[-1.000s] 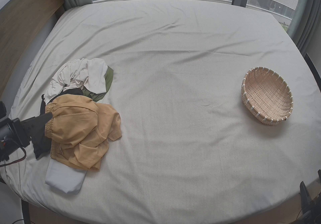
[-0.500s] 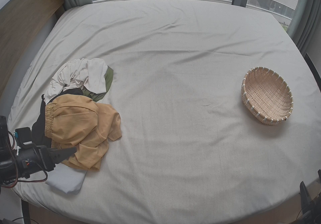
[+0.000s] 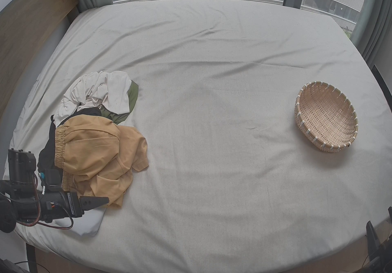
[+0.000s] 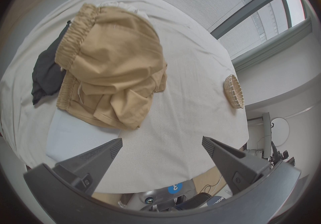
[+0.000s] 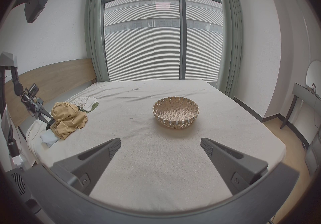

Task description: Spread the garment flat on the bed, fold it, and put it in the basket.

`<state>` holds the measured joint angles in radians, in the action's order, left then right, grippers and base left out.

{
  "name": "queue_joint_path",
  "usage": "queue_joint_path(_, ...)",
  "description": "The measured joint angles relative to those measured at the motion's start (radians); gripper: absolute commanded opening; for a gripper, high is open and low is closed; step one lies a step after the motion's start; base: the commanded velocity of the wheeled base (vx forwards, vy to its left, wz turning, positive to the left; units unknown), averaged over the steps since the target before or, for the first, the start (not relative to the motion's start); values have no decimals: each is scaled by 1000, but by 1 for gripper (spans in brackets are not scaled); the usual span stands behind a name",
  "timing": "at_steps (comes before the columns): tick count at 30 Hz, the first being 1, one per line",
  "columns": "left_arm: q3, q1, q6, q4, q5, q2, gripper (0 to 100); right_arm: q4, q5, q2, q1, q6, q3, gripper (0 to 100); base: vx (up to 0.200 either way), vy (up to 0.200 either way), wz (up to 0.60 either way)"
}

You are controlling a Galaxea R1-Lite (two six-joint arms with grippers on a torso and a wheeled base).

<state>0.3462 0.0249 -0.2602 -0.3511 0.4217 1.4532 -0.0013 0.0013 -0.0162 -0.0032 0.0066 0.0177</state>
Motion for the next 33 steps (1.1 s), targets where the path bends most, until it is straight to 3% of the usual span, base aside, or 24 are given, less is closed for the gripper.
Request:
queue_joint_path(10,-7,-6,-6,-186,-1,201,100,0,0,0,0,0,0,100,0,0,0)
queue_joint_path(26,-26,-4,-8,-229,-3,359,100,0,-1,0,0,1,0,100,0,0,0)
queue_joint_path(33,-28,1,-37,-347,-5,458,100,1,-1,0,0,1,0,100,0,0,0)
